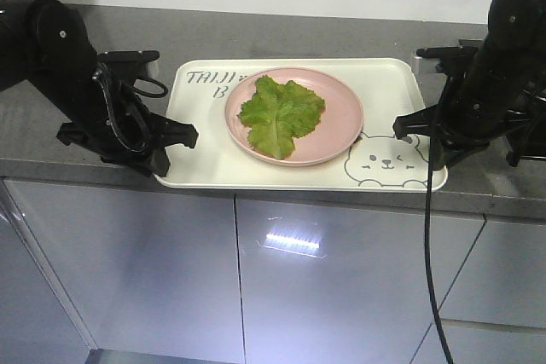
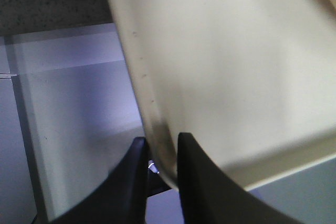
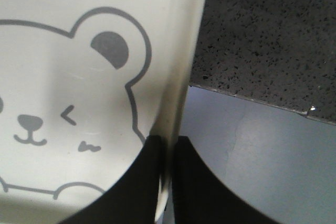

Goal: Transfer vegetables to tray and serve
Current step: 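Keep gripping the tray edges as the base approaches the grey counter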

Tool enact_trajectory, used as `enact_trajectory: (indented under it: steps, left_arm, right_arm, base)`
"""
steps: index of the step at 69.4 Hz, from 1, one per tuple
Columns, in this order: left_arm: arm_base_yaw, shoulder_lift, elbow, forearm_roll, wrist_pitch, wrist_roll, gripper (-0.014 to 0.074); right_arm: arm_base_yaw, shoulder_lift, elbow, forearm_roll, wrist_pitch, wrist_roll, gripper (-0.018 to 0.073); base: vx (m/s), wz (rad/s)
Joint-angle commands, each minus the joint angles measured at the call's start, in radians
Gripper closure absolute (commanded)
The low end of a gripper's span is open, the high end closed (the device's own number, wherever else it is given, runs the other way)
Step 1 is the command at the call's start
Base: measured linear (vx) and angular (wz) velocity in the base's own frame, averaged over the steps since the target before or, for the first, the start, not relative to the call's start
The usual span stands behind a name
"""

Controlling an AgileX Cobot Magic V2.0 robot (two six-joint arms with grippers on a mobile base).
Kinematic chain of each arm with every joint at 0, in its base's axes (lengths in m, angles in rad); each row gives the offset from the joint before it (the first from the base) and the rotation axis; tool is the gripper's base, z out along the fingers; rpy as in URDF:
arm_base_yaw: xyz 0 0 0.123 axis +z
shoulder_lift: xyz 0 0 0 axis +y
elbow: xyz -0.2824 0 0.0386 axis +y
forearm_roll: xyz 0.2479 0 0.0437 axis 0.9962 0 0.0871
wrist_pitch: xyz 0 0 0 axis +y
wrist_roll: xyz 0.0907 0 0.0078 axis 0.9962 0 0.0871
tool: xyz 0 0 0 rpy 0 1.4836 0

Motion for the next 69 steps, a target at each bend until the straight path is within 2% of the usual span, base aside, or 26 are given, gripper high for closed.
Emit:
enact_trajectory:
  steps: [1,69]
  left_arm:
    - [-0.025,-0.056,-0.032,-0.127,-0.072,0.023,0.0604]
    - [-0.025,-0.056,-0.032,-0.127,-0.072,0.023,0.0604]
  right_arm:
    - [0.018,-0.056,-0.027,0.094,-0.007,-0.038,0.0568]
    - [0.018,-0.056,-0.027,0.094,-0.007,-0.038,0.0568]
  base:
    - [0.0,0.0]
    - [0.02,0.0]
